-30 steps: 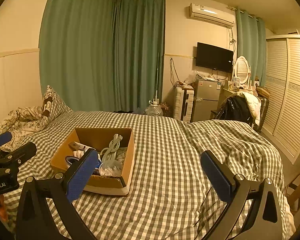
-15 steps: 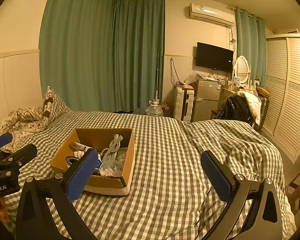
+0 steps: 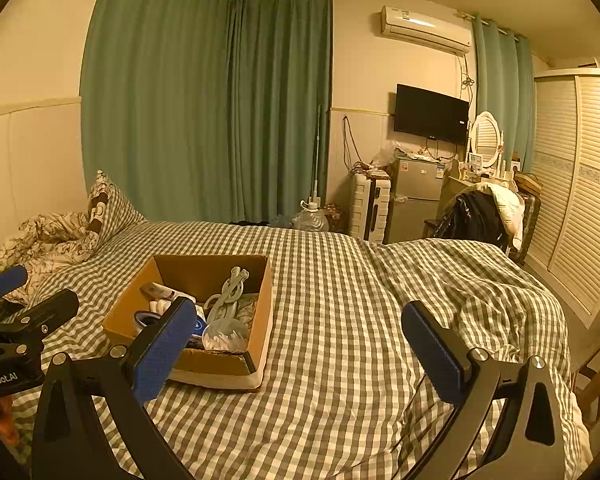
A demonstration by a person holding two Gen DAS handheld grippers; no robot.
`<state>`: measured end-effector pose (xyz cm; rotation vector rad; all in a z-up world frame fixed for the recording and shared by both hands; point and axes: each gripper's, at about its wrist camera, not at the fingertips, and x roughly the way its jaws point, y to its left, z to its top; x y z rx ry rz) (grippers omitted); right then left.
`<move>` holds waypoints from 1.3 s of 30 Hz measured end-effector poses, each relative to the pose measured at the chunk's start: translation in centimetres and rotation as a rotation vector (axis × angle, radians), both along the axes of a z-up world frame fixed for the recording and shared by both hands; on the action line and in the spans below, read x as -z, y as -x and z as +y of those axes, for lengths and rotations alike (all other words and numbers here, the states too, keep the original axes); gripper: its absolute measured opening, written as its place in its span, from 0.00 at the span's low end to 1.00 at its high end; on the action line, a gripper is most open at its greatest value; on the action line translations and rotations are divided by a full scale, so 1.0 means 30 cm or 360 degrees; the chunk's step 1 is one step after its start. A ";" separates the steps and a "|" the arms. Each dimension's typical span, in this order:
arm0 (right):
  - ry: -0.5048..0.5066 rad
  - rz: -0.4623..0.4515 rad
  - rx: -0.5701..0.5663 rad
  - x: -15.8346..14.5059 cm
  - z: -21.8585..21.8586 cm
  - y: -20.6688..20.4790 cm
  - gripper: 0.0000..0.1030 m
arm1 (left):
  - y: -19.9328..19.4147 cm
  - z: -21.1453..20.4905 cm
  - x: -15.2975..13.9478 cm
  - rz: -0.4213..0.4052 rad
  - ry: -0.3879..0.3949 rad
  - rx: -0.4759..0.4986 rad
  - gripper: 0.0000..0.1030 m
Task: Organize objects
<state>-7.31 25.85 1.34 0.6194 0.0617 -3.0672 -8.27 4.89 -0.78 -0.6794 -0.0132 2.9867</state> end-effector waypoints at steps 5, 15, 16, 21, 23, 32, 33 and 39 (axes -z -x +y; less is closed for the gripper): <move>0.0001 0.0000 0.0000 0.000 0.000 0.000 1.00 | 0.000 -0.002 0.001 0.0001 -0.0003 -0.0002 1.00; 0.0000 -0.0005 -0.0001 0.001 -0.005 -0.001 1.00 | -0.007 0.001 -0.001 0.0017 -0.0004 -0.0011 1.00; -0.0001 -0.0006 0.0000 0.002 -0.010 -0.001 1.00 | -0.007 0.001 -0.001 0.0015 -0.0005 -0.0009 1.00; 0.0000 -0.0008 -0.0001 0.003 -0.014 0.001 1.00 | -0.005 0.000 -0.004 0.0011 -0.0004 -0.0010 1.00; 0.0002 -0.0009 -0.0002 0.004 -0.016 0.001 1.00 | -0.002 0.000 -0.006 0.0009 0.0001 -0.0014 1.00; 0.0004 -0.0015 -0.0002 0.006 -0.020 0.007 1.00 | 0.002 -0.001 -0.008 0.0005 0.0003 -0.0015 1.00; 0.0004 -0.0016 -0.0002 0.008 -0.020 0.006 1.00 | 0.002 -0.001 -0.008 0.0005 0.0003 -0.0016 1.00; 0.0005 -0.0022 -0.0005 0.011 -0.020 0.010 1.00 | 0.002 -0.002 -0.007 0.0001 -0.0003 -0.0020 1.00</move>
